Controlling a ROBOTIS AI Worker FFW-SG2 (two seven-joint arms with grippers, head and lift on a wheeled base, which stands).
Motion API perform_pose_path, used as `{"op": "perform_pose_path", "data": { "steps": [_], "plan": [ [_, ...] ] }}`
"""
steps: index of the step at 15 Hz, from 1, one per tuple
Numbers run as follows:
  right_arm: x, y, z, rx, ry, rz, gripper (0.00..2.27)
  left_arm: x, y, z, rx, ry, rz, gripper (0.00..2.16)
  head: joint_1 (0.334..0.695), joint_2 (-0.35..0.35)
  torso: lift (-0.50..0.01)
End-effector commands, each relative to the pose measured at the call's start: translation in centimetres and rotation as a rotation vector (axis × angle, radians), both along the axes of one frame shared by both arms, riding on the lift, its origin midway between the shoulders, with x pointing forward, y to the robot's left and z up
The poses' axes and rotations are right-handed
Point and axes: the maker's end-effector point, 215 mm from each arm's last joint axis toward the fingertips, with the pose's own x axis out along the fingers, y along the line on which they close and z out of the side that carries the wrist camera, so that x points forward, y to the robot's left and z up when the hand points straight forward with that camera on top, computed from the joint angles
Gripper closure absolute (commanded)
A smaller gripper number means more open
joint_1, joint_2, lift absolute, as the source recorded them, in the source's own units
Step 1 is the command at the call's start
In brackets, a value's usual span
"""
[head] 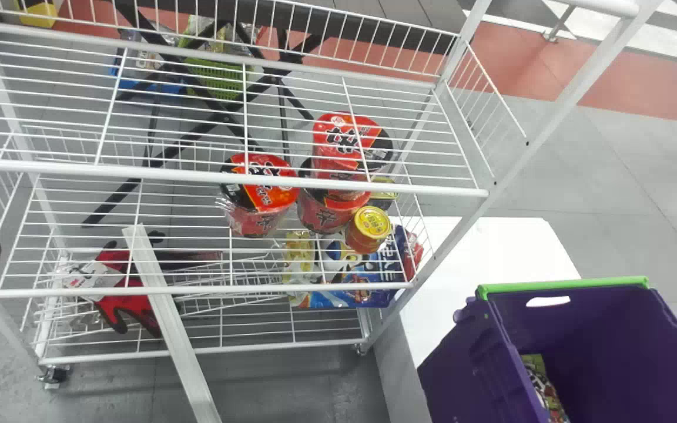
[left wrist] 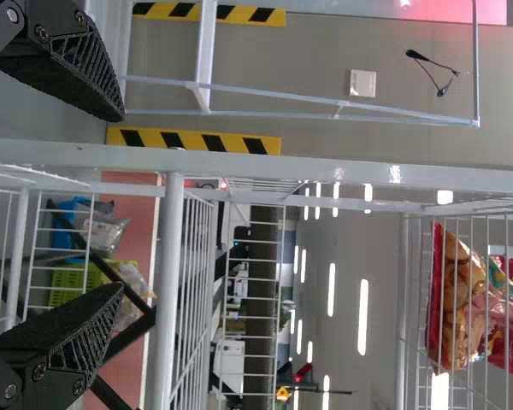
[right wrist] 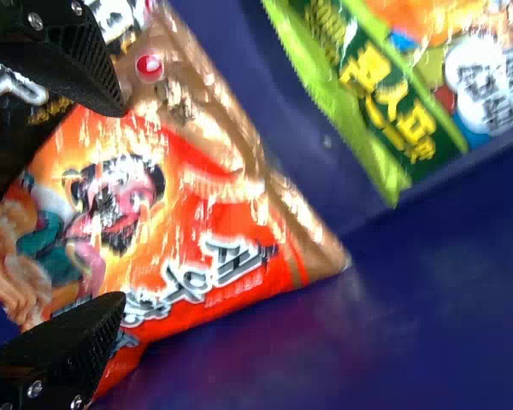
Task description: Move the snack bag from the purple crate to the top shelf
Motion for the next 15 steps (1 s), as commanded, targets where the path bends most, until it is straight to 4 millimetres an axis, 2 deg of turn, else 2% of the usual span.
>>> {"op": "perform_pose_path", "data": {
  "steps": [1, 3, 8, 10, 13, 15],
  "plan": [
    [0.2, -0.5, -0.5, -0.014, -0.024, 0.020, 0.03, 0.0, 0.1, 0.1, 0.000, -0.007, 0.001, 0.12, 0.695, -0.350, -0.451],
    [0.7, -0.7, -0.9, -0.019, -0.048, 0.033, 0.03, 0.1, 0.0, 0.0, 0.000, -0.005, 0.001, 0.12, 0.695, -0.350, -0.451],
    [2.9, 1.3, -2.7, 0.013, -0.159, 0.054, 0.03, 0.2, 0.2, -0.1, 0.000, -0.020, 0.004, 0.12, 0.695, -0.350, -0.451],
    [2.8, 1.9, -3.0, 0.030, -0.192, 0.030, 0.03, 0.3, 0.3, -0.1, 0.001, -0.024, 0.006, 0.12, 0.695, -0.350, -0.451],
    [2.0, 1.9, -3.0, 0.025, -0.193, 0.019, 0.03, 0.3, 0.4, 0.0, 0.002, -0.027, 0.007, 0.12, 0.695, -0.350, -0.451],
    [2.1, 1.8, -3.3, 0.012, -0.203, 0.040, 0.03, 0.3, 0.4, -0.2, 0.002, -0.029, 0.008, 0.12, 0.695, -0.350, -0.451]
  ]
}}
